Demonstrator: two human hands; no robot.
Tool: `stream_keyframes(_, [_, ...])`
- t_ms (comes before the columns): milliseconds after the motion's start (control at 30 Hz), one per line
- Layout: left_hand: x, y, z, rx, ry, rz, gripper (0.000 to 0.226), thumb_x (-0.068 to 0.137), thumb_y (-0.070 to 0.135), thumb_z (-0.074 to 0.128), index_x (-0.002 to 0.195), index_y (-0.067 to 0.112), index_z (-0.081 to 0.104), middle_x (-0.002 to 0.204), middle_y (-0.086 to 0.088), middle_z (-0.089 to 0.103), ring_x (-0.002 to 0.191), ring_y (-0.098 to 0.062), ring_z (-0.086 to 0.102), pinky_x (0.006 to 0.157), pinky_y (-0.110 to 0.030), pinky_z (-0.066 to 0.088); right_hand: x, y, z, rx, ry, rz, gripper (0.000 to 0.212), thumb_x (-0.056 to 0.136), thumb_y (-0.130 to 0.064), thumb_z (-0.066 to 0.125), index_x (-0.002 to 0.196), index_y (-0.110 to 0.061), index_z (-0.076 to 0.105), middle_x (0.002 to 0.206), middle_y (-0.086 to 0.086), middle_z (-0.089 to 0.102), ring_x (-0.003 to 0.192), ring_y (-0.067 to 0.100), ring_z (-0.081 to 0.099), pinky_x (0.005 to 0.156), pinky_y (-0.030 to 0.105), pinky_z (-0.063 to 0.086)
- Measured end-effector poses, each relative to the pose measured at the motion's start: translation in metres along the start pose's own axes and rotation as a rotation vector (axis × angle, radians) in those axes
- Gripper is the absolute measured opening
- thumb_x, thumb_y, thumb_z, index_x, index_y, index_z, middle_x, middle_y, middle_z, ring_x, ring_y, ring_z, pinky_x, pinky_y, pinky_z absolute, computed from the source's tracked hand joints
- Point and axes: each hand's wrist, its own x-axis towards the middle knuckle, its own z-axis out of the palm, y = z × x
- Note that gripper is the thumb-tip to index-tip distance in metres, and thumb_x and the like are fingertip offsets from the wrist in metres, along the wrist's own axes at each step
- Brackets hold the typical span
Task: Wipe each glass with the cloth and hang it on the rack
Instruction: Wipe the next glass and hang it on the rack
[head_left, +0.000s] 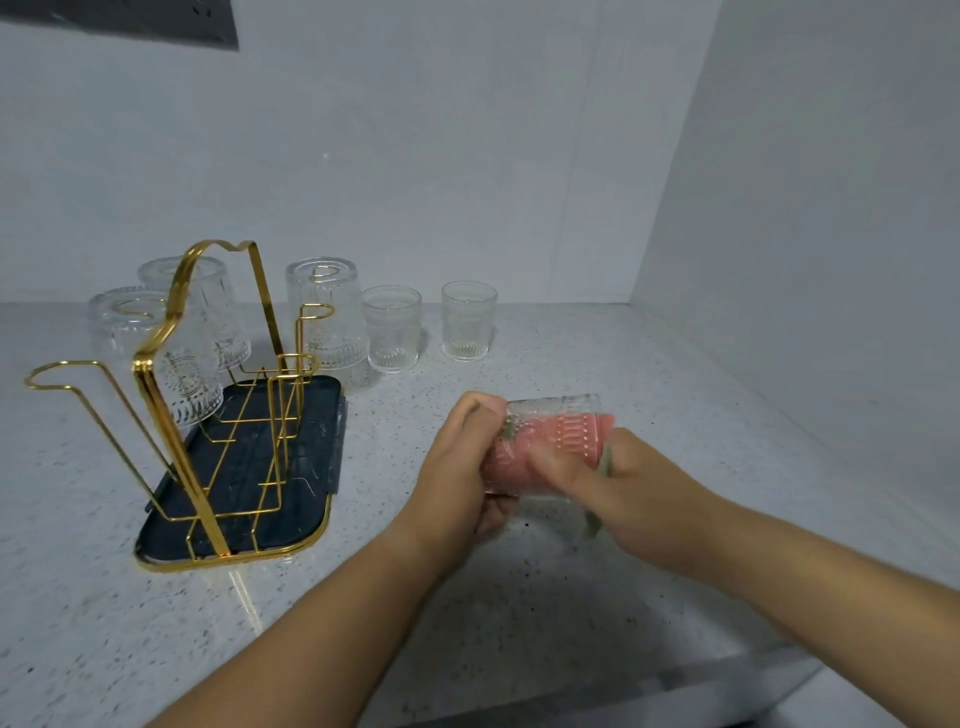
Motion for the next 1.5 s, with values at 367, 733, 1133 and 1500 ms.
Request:
stream_keyframes(367, [0.005, 0.006, -0.001, -0.122, -0.095, -0.288, 0.058, 0.101, 0.061, 0.045, 0.09, 0.006, 0.061, 0.047, -0.005, 0.046, 0.027, -0.009, 0.035, 0.032, -0.012, 0.018, 0.0, 0.016, -0.004, -0.559, -0.021, -0.32, 0.016, 0.101, -0.04, 0.054, 0.1, -0.038, 0.07, 0.097, -0.023, 0.07, 0.097, -0.002, 0.064, 0.102, 0.025, 0.045])
stream_keyframes(733, [0.006, 0.001, -0.003, -0.097, 0.056, -0.125, 0.059, 0.098, 0.065, 0.049, 0.071, 0.013, 0.056, 0.044, -0.002, 0.044, 0.028, -0.011, 0.032, 0.037, -0.017, 0.018, -0.004, -0.008, 0.005, -0.22, -0.024, -0.23, 0.036, 0.101, -0.014, 0.061, 0.088, -0.046, 0.073, 0.083, -0.032, 0.071, 0.083, -0.011, 0.067, 0.078, 0.006, 0.046])
stream_keyframes(1133, [0.007, -0.002, -0.003, 0.014, -0.223, 0.03, 0.089, 0.081, 0.084, 0.058, 0.128, 0.009, 0.062, 0.093, -0.028, 0.062, 0.065, -0.025, 0.059, 0.058, -0.037, 0.049, -0.003, -0.011, -0.014, 0.034, 0.158, -0.019, 0.028, 0.105, -0.023, 0.051, 0.084, -0.026, 0.07, 0.057, -0.025, 0.066, 0.053, -0.011, 0.059, 0.053, 0.003, 0.041])
stream_keyframes(1500, [0.007, -0.001, -0.004, -0.029, -0.039, -0.083, 0.059, 0.089, 0.067, 0.06, 0.08, 0.01, 0.053, 0.049, 0.002, 0.044, 0.036, -0.011, 0.035, 0.043, -0.019, 0.025, -0.011, -0.004, 0.001, -0.618, -0.137, -0.223, 0.044, 0.101, -0.056, 0.048, 0.077, -0.026, 0.071, 0.07, -0.013, 0.067, 0.071, 0.0, 0.062, 0.096, 0.029, 0.048])
